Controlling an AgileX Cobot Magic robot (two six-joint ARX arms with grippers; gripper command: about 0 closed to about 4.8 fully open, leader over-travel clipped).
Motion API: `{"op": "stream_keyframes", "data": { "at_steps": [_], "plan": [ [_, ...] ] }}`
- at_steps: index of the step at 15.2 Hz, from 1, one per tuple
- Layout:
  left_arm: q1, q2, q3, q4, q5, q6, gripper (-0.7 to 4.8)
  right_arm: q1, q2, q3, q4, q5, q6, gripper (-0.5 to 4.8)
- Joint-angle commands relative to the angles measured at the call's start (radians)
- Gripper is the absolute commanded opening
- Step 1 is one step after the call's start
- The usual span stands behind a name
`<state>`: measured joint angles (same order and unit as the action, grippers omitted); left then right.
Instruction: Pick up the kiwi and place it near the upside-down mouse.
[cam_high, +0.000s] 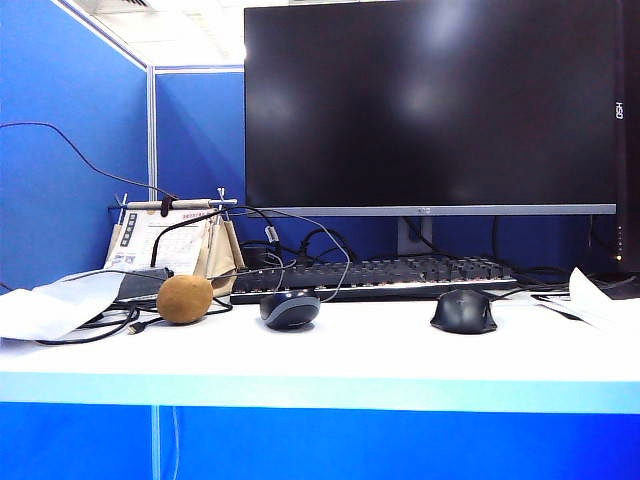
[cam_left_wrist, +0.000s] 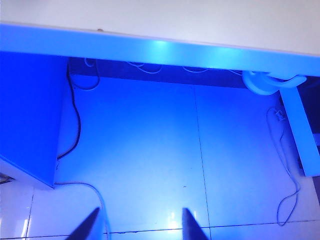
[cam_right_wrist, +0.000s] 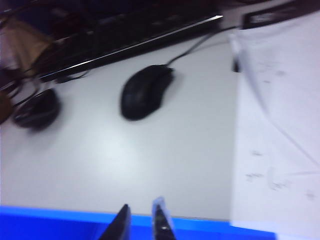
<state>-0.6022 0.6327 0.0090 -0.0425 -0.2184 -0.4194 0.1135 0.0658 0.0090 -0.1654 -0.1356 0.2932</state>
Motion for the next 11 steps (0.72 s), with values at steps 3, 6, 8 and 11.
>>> {"op": "stream_keyframes", "data": {
  "at_steps": [3, 6, 8, 11],
  "plan": [
    [0.000, 0.001, 0.001, 0.015, 0.112, 0.027, 2.10, 0.003, 0.001, 0.047, 0.370, -0.092, -0.061, 1.19],
    [0.000, 0.001, 0.060, 0.120, 0.377, 0.075, 2.10, 0.003, 0.048, 0.142, 0.383, -0.143, -0.095, 1.43],
    [-0.002, 0.001, 0.163, 0.157, 0.372, 0.185, 2.09, 0.012, 0.118, 0.197, 0.387, -0.206, -0.115, 1.53],
    [-0.005, 0.039, 0.331, 0.156, 0.051, 0.440, 2.34, 0.068, 0.219, 0.219, 0.431, -0.207, -0.121, 1.59]
  ]
}}
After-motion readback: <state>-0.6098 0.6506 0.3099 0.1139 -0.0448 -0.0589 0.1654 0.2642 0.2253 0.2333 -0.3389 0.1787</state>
